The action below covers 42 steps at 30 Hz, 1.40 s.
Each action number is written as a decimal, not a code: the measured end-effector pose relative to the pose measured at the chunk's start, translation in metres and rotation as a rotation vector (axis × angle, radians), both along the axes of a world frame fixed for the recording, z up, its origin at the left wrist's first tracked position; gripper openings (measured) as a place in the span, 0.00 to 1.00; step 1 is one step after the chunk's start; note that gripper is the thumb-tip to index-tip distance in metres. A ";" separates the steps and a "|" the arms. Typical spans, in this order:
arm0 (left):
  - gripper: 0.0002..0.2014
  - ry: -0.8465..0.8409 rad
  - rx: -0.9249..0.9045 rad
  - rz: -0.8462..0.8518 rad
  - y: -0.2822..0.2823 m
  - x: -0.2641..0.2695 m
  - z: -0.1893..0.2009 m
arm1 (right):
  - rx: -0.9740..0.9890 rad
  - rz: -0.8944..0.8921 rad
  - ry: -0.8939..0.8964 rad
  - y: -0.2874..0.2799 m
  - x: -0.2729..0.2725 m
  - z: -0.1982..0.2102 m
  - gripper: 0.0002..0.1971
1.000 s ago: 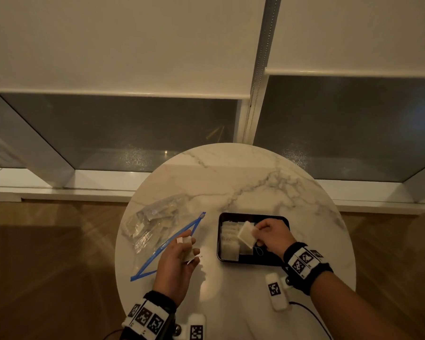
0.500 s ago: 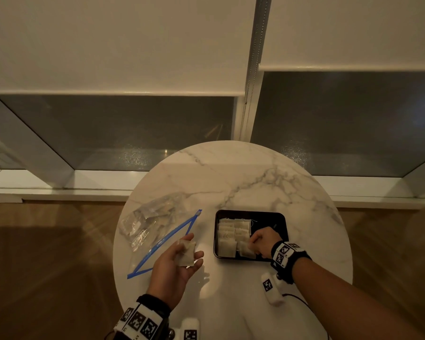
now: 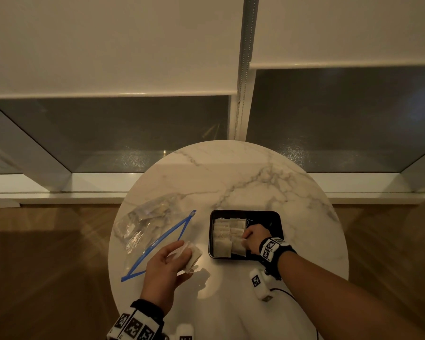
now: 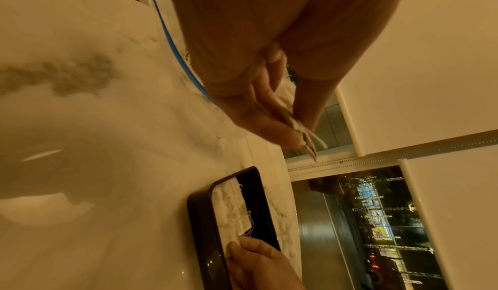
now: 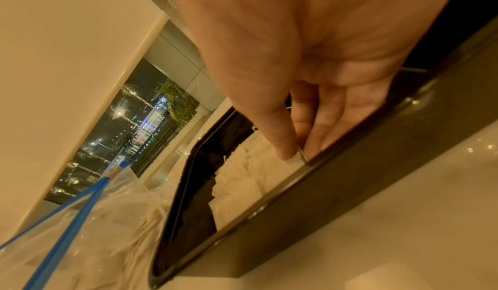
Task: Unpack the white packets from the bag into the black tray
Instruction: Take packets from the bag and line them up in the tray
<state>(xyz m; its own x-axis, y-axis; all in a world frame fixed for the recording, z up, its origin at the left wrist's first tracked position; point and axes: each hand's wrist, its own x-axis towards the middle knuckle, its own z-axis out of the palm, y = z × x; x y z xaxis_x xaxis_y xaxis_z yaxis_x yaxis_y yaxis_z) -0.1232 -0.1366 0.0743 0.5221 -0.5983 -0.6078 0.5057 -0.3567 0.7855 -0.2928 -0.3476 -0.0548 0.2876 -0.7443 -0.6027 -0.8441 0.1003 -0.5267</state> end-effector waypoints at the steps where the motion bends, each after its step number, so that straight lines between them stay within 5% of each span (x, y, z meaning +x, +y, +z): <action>1: 0.15 -0.013 0.010 0.007 0.000 0.000 -0.001 | -0.001 -0.001 -0.003 0.000 0.000 0.000 0.07; 11: 0.06 -0.166 0.052 -0.033 -0.002 -0.010 -0.017 | -0.054 0.023 -0.007 -0.005 0.002 -0.006 0.09; 19: 0.05 -0.223 0.041 -0.148 -0.018 -0.022 -0.028 | -0.131 -0.160 -0.183 0.000 -0.009 0.032 0.02; 25: 0.08 -0.210 0.070 -0.257 -0.050 -0.045 -0.048 | 0.314 -0.015 -0.574 0.043 -0.019 0.070 0.03; 32: 0.09 -0.264 0.070 -0.343 -0.072 -0.061 -0.073 | 0.244 -0.021 -0.752 0.050 -0.047 0.065 0.08; 36: 0.08 -0.250 0.077 -0.330 -0.079 -0.065 -0.081 | 0.068 -0.056 -0.658 0.044 -0.049 0.049 0.04; 39: 0.07 -0.437 0.125 -0.330 -0.081 -0.065 -0.086 | -0.013 -0.135 -0.508 0.032 -0.048 0.033 0.06; 42: 0.11 -0.920 0.196 -0.565 -0.073 -0.059 -0.093 | -0.085 -0.147 -0.346 0.024 -0.045 0.022 0.08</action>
